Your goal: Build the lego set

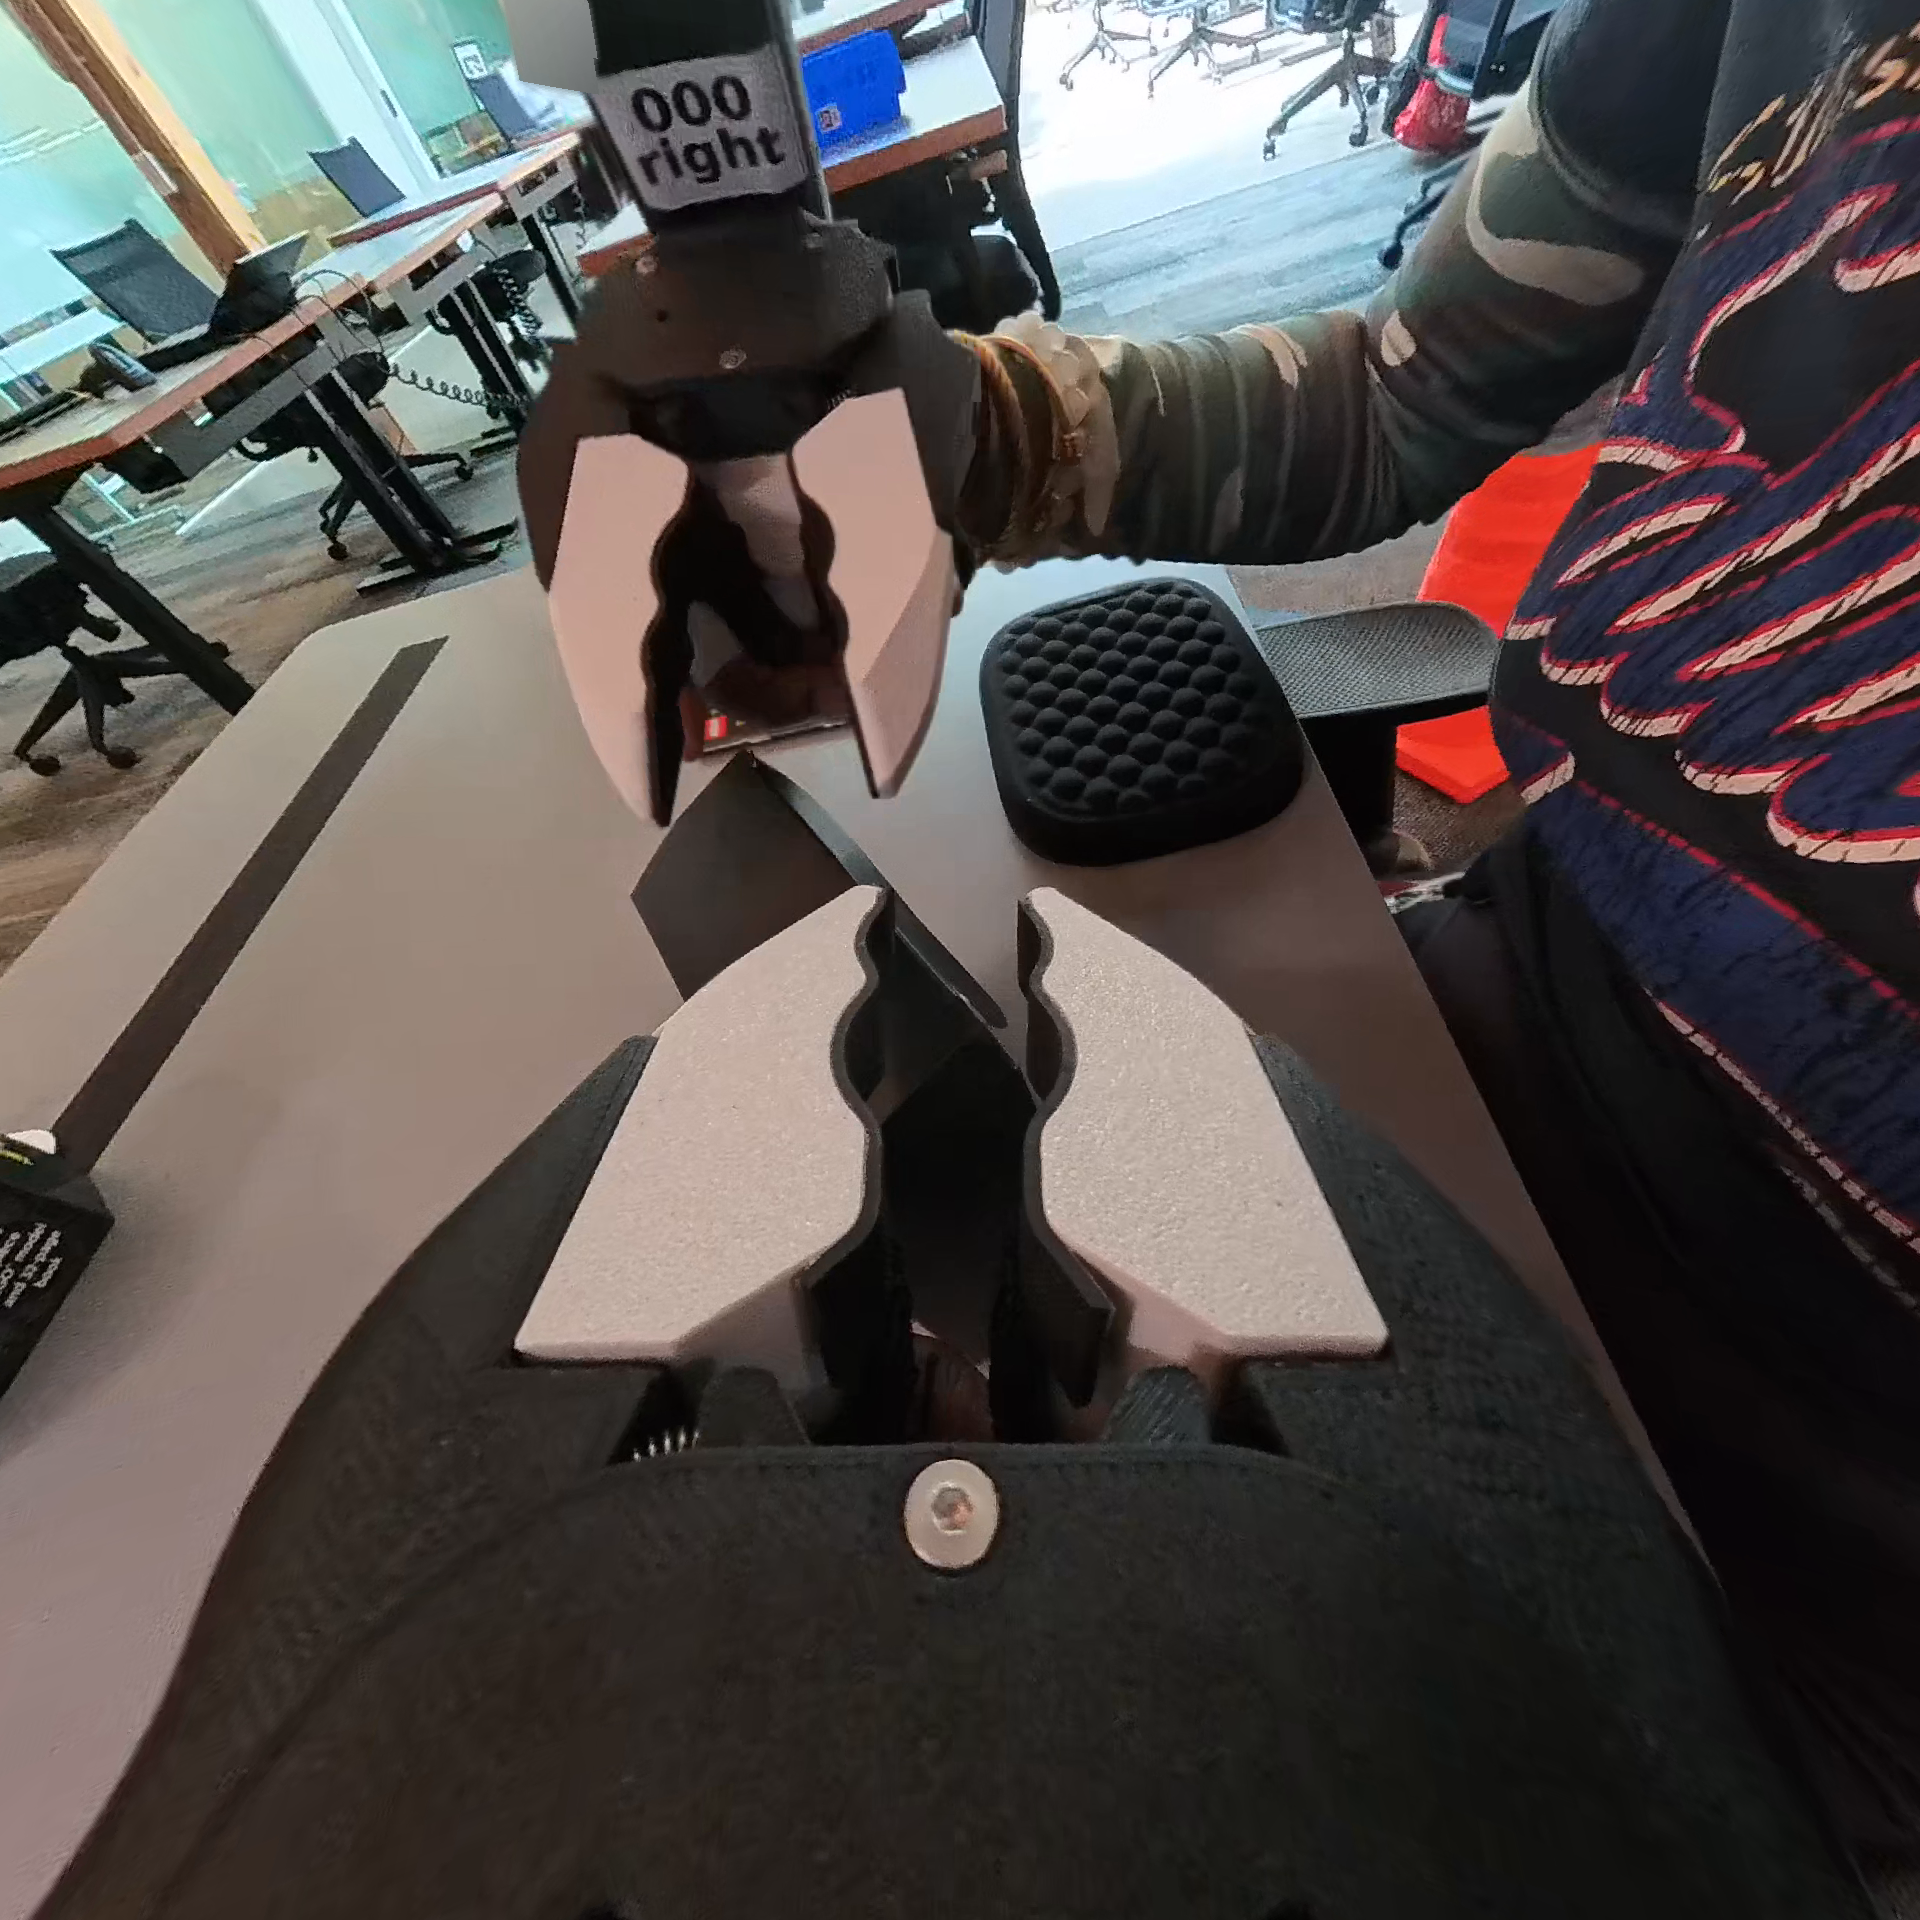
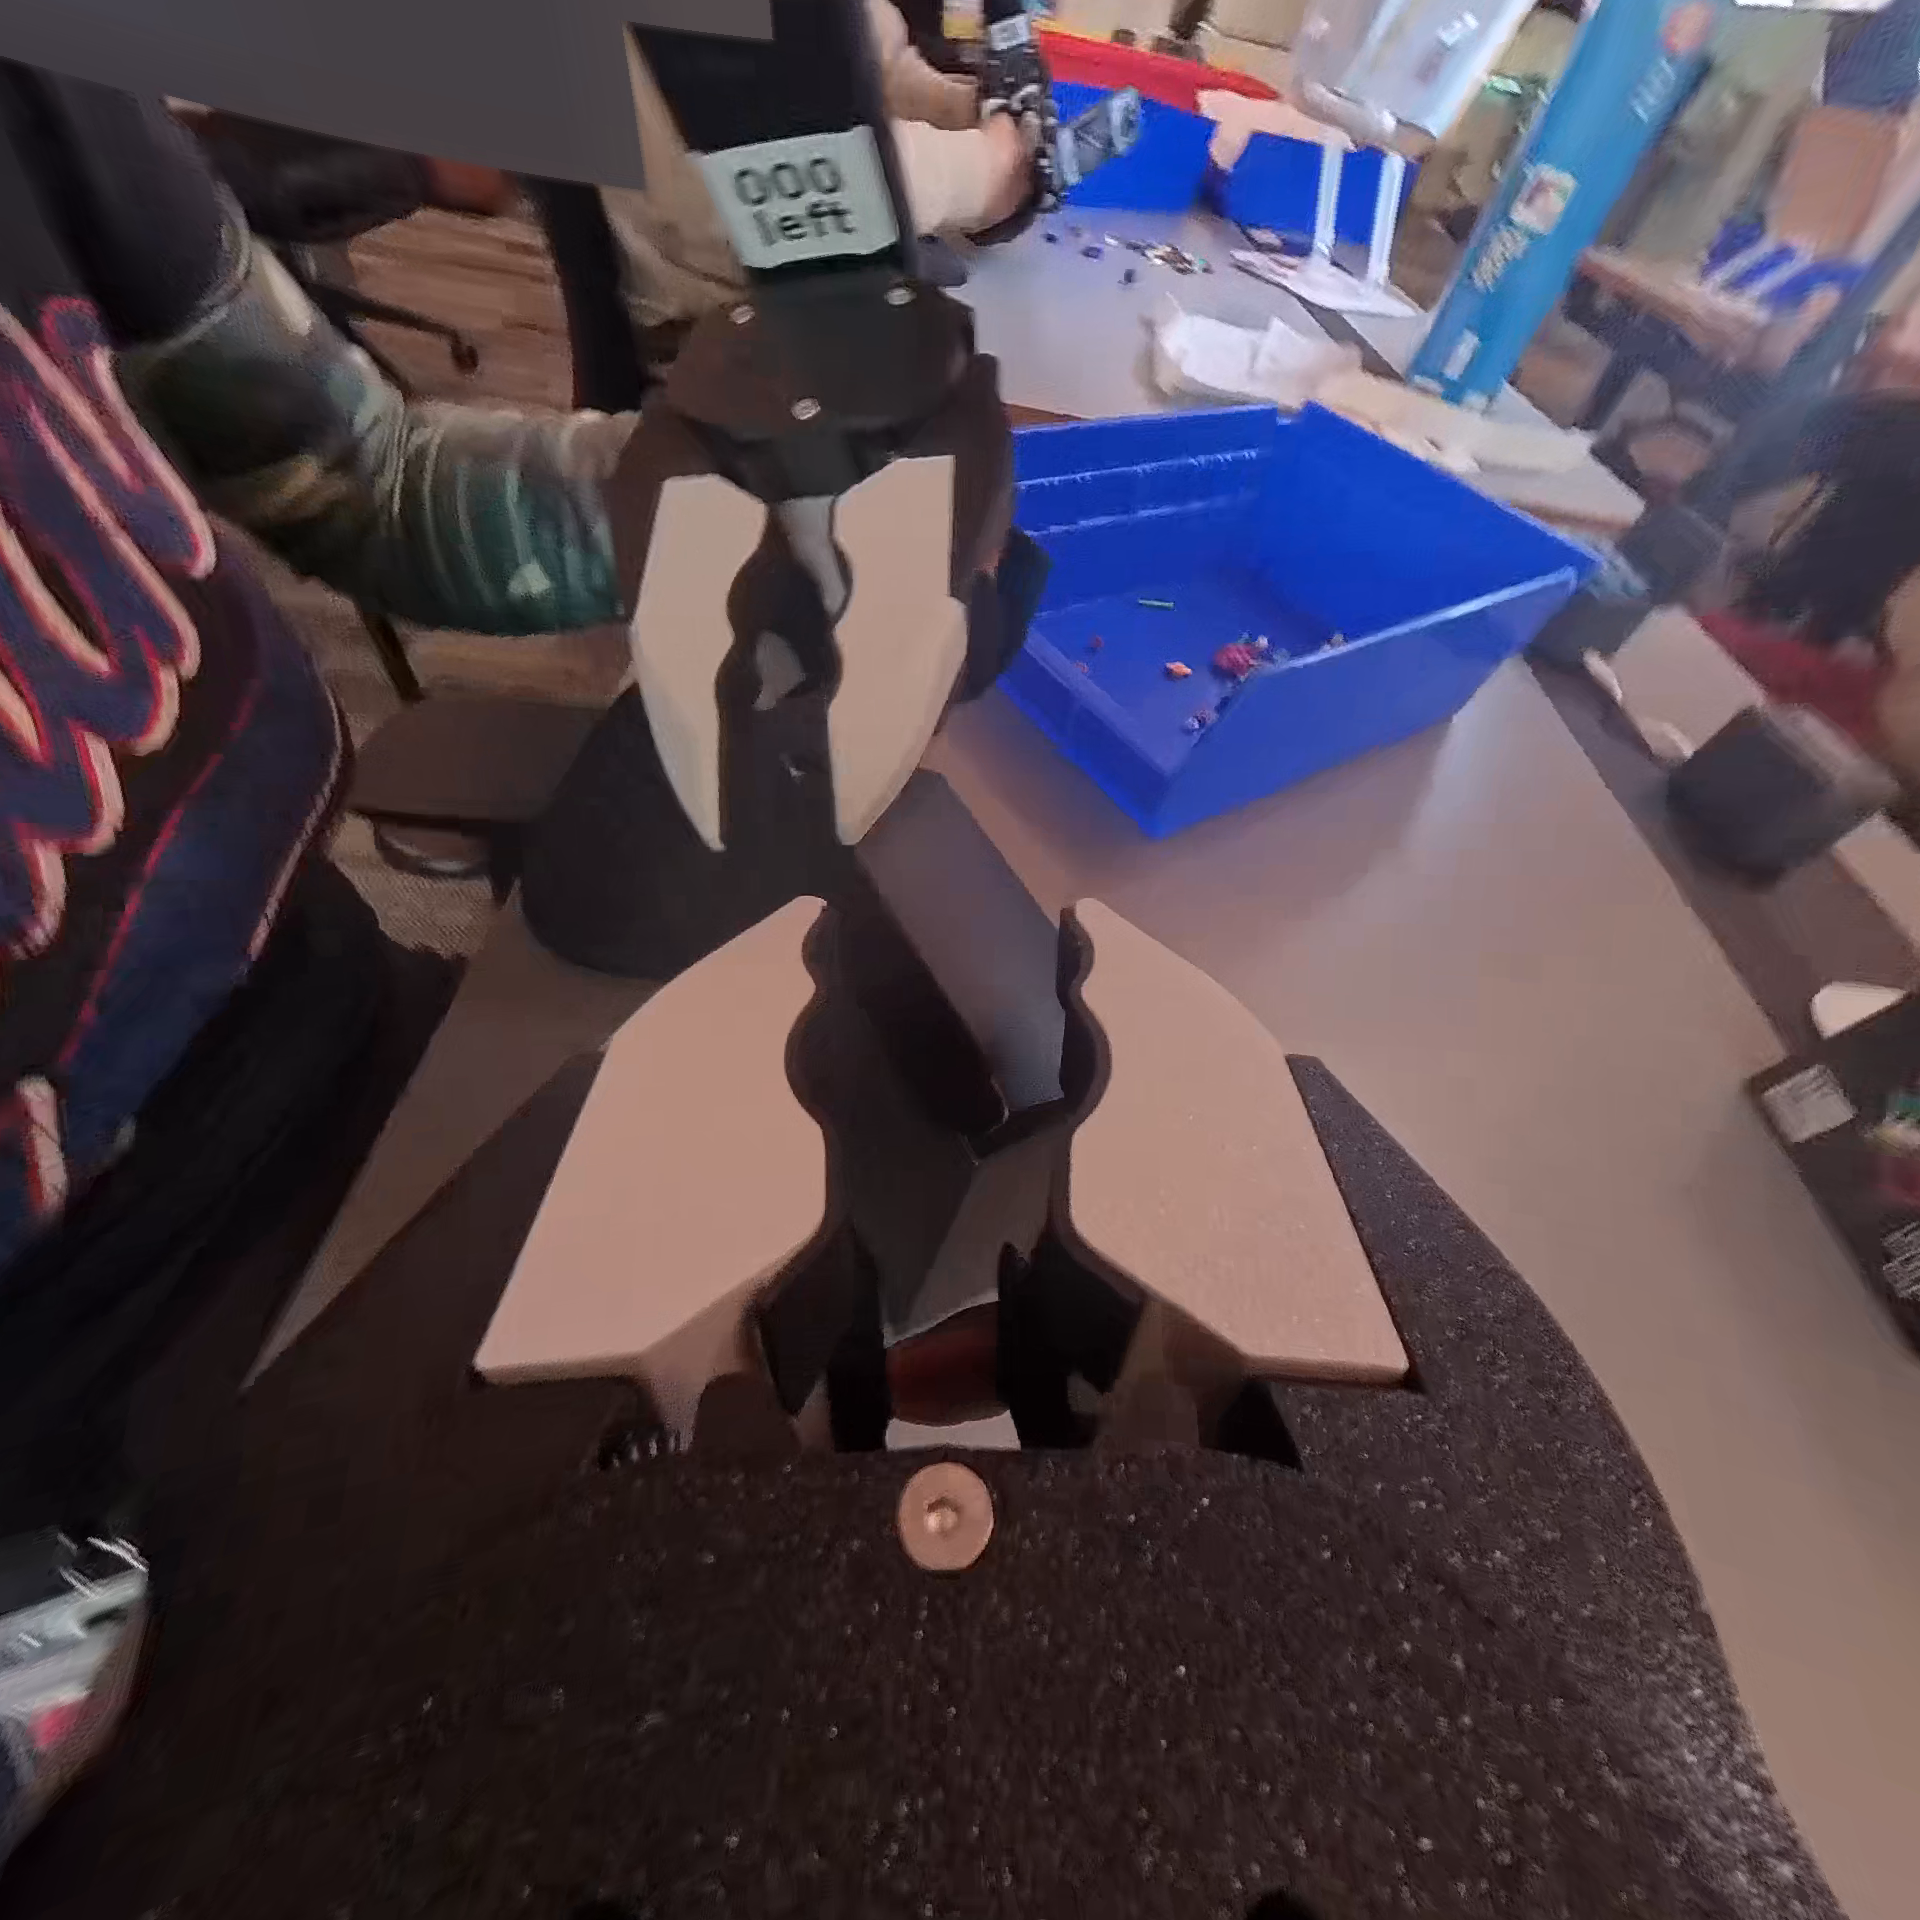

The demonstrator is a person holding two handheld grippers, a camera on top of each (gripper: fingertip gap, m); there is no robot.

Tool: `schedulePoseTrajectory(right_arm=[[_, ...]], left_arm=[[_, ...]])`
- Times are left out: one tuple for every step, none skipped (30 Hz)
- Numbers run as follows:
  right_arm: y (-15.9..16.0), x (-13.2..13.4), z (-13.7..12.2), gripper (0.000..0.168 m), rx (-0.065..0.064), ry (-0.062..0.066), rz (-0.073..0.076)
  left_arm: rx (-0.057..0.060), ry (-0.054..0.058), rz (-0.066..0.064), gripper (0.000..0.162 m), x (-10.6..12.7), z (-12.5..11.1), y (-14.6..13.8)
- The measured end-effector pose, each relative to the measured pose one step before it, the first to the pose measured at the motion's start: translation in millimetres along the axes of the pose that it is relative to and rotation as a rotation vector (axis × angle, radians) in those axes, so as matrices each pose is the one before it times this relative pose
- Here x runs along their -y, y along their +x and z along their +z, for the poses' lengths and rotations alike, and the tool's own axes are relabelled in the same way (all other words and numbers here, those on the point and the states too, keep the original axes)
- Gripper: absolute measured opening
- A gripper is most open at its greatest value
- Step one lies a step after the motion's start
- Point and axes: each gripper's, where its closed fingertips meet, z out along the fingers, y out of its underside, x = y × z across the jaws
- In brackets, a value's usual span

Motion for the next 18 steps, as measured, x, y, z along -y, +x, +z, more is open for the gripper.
schedulePoseTrajectory(right_arm=[[0.27,-2.53,-0.05,0.042,0.0015,-0.0191,-0.0546],[-0.1,-4.6,1.0,0.042,0.0054,-0.0385,-0.0478],[-1.29,-4.14,1.68,0.042,0.0144,-0.0387,-0.04],[-1.14,-2.57,2.03,0.041,0.0131,-0.0295,-0.0313],[-1.11,-1.26,1.99,0.038,0.0141,-0.021,-0.0248],[-1.97,-0.9,1.77,0.032,0.0211,-0.0173,-0.017],[-2.14,-0.82,1.43,0.027,0.0219,-0.0155,-0.0077],[-1.04,-0.54,0.9,0.025,0.0139,-0.0129,-0.0017],[-0.49,-0.89,0.19,0.023,0.0082,-0.0164,-0.0029],[-0.68,-0.13,-0.34,0.017,0.0061,-0.0111,-0.006],[-0.98,0.52,-0.58,0.012,0.006,-0.0047,-0.0076],[-0.89,0.36,-0.5,0.01,0.0049,-0.0043,-0.0067],[0.43,-0.32,-0.21,0.01,-0.0027,-0.0066,-0.0042],[0.17,-0.07,0.12,0.01,-0.0012,-0.0035,-0.0042],[0.27,0.2,0.44,0.01,-0.0008,-0.0002,-0.0031],[0.28,0.38,0.52,0.011,-0.0025,0.0004,-0.0029],[-0.24,0.45,0.56,0.012,-0.0009,0.0,-0.0053],[-0.66,0.72,0.34,0.014,0.0002,0.0016,-0.007]], left_arm=[[-0.0009,0.0013,-0.0038,0.023,-0.23,-0.48,-0.38],[0.0008,0.0007,-0.0016,0.023,-0.24,-0.31,-0.37],[0.0004,0.0005,-0.0018,0.023,-0.15,-0.1,-0.14],[-0.0022,0.0003,-0.0026,0.023,-0.28,0.16,0.32],[-0.0041,0.0,-0.003,0.023,-0.28,0.21,0.65],[-0.0048,-0.0001,-0.0026,0.023,-0.25,0.28,0.77],[-0.0041,-0.0025,-0.0016,0.023,-0.48,0.26,0.71],[-0.0026,-0.0069,0.0,0.024,-1.12,0.34,0.43],[-0.0002,-0.0055,0.0015,0.024,-1.02,0.13,0.16],[0.0003,0.0001,0.001,0.025,-0.18,-0.04,0.1],[0.0001,0.0043,-0.0028,0.028,0.42,-0.48,-0.12],[0.0037,0.0106,-0.0107,0.033,1.19,-1.06,-0.99],[0.0115,0.0155,-0.0241,0.044,1.47,-1.48,-3.09],[0.0132,0.0115,-0.04,0.059,0.41,-1.67,-4.55],[-0.0041,-0.0043,-0.0542,0.075,-2.59,-0.91,-3.51],[-0.0249,-0.0264,-0.0612,0.086,-6.48,0.22,-1.65],[-0.0276,-0.0338,-0.0529,0.09,-8.36,1.5,-1.76],[-0.0249,-0.0254,-0.0324,0.091,-8.24,2.49,-1.46]])
